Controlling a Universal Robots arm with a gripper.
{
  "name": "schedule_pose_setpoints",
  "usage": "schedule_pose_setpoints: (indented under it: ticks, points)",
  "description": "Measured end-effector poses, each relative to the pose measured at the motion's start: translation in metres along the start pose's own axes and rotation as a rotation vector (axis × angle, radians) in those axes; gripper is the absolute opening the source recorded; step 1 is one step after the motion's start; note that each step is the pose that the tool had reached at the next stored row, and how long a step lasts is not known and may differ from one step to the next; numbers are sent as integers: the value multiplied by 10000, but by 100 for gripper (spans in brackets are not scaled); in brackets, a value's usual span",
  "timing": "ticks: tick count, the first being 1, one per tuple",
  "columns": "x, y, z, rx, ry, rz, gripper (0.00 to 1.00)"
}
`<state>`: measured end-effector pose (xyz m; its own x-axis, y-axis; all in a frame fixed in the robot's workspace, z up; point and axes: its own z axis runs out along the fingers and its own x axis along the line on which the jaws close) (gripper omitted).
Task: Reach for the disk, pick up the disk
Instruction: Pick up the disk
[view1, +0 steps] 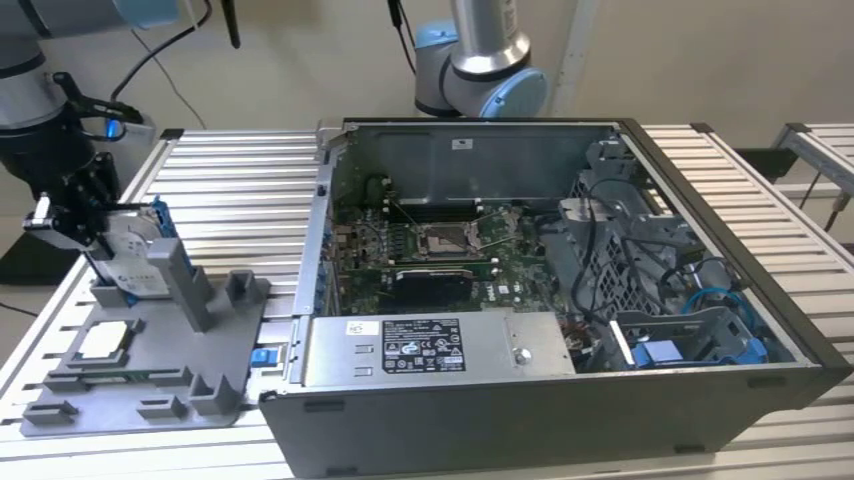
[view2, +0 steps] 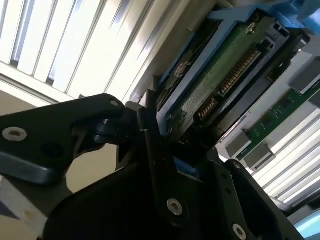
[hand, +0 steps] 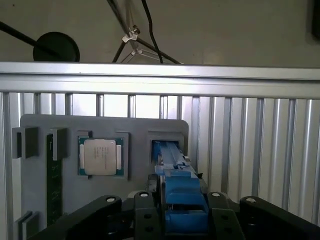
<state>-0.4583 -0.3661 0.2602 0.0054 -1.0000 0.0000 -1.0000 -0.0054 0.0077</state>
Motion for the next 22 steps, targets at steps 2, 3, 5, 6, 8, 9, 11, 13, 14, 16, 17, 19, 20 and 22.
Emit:
schedule_pose_setpoints:
  ticks: [2, 3, 5, 6, 8, 9, 11, 13, 14, 16, 17, 19, 20, 22]
  points:
    - [0, 0, 0, 0, 1, -1, 0]
    - [0, 0, 0, 0, 0, 0, 0]
    - [-1, 0, 0, -1, 5, 0, 0]
    - [-1, 1, 0, -2, 23, 2, 0]
    - [0, 0, 0, -1, 35, 1, 0]
    - [1, 0, -1, -2, 0, -1, 0]
    - [0, 0, -2, -2, -214, -2, 0]
    - [-1, 0, -1, -1, -220, 0, 0]
    - [-1, 0, 0, 1, -194, 1, 0]
    - [0, 0, -1, -1, -31, 1, 0]
    - [0, 0, 0, 1, 30, 1, 0]
    - [1, 0, -1, 0, 51, 0, 0]
    - [2, 0, -2, -2, 28, -2, 0]
    - [1, 0, -2, -2, 9, 0, 0]
